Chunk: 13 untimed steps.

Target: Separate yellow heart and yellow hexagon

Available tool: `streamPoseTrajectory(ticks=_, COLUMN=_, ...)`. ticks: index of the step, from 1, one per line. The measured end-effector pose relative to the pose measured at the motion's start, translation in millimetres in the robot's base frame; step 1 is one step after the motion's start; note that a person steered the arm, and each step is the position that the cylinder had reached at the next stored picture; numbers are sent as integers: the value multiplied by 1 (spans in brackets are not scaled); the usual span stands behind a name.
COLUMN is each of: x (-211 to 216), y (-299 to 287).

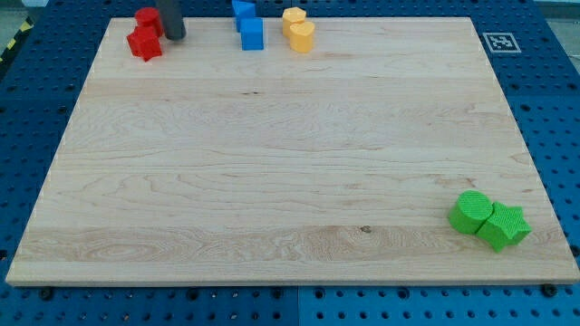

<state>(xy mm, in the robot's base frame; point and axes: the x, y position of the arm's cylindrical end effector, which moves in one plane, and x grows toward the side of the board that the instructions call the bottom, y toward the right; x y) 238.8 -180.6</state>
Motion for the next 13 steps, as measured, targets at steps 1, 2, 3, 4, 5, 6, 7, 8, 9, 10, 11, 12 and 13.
streamPoseTrajectory(ticks=1, x=21, y=4)
streamPoseTrajectory(ticks=2, x=34, y=20)
streamPoseTrajectory(ticks=3, x=55, y=67)
streamPoseTrajectory(ticks=4, x=67, y=135)
streamPoseTrajectory(ticks=5, x=65, y=187)
streamPoseTrajectory(ticks=6, x=65, y=192)
streamPoseTrajectory(ticks=7, x=59, y=188)
streamPoseTrajectory(ticks=8, x=43, y=185)
streamPoseTrajectory(ticks=9, x=35, y=183)
streamPoseTrajectory(ticks=10, x=32, y=182)
streamPoseTrajectory(ticks=11, x=22, y=181)
streamPoseTrajectory(ticks=12, x=17, y=181)
streamPoseTrajectory(ticks=13, x=34, y=200)
